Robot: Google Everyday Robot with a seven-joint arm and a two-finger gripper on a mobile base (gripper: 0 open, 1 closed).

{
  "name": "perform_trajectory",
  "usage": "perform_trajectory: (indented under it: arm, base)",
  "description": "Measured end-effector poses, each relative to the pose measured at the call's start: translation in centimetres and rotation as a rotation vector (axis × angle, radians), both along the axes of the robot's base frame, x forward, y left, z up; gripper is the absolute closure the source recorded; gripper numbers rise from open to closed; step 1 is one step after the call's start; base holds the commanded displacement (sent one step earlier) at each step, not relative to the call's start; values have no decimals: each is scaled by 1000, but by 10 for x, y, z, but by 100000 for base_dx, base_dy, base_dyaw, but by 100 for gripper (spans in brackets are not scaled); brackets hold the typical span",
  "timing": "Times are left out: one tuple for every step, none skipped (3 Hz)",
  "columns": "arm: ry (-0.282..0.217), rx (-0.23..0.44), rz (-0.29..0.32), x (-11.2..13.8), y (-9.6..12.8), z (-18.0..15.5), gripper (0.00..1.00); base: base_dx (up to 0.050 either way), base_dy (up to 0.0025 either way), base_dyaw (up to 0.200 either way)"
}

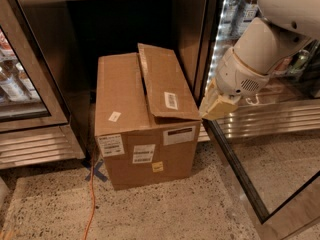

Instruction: Close left fridge door

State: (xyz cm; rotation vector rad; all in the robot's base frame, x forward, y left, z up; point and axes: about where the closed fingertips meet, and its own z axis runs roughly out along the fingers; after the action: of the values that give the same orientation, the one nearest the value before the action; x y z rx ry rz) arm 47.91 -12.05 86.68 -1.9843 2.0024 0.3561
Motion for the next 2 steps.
perform_trajectory:
  arm:
    - [0, 0, 0, 0, 0, 0, 100]
    - [0, 0, 0, 0, 0, 0, 100]
  base:
    - [3285, -245, -15034]
    - [4392, 213, 9568]
